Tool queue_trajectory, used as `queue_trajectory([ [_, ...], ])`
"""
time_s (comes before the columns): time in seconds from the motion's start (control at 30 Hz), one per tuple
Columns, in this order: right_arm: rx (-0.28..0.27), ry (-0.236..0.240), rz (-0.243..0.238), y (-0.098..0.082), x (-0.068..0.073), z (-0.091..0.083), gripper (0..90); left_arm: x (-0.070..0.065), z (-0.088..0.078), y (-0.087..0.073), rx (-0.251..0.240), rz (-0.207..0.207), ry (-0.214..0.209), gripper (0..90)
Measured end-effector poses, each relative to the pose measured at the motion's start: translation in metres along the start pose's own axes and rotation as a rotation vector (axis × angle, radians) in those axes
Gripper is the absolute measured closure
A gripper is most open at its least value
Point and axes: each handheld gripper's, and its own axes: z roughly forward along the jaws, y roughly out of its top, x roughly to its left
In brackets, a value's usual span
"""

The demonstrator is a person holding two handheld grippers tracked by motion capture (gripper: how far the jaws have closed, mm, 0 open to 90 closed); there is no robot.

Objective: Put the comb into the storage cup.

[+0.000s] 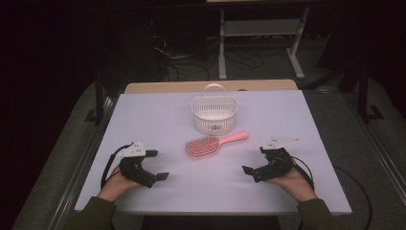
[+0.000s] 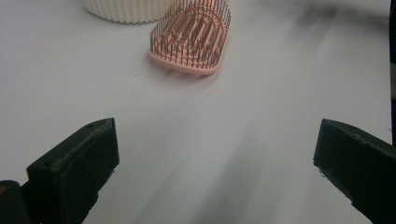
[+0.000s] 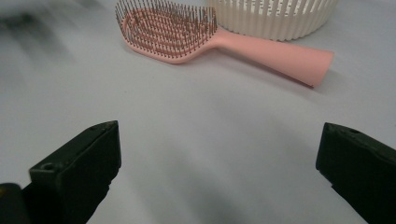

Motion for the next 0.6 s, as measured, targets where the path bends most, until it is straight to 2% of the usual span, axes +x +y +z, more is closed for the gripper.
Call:
queue_trajectory([
  [0.6, -0.014, -0.004, 0.01, 0.013, -0.009, 0.005, 0.1, 0.0, -0.001, 0.0, -0.008, -0.005, 0.007, 0.2],
])
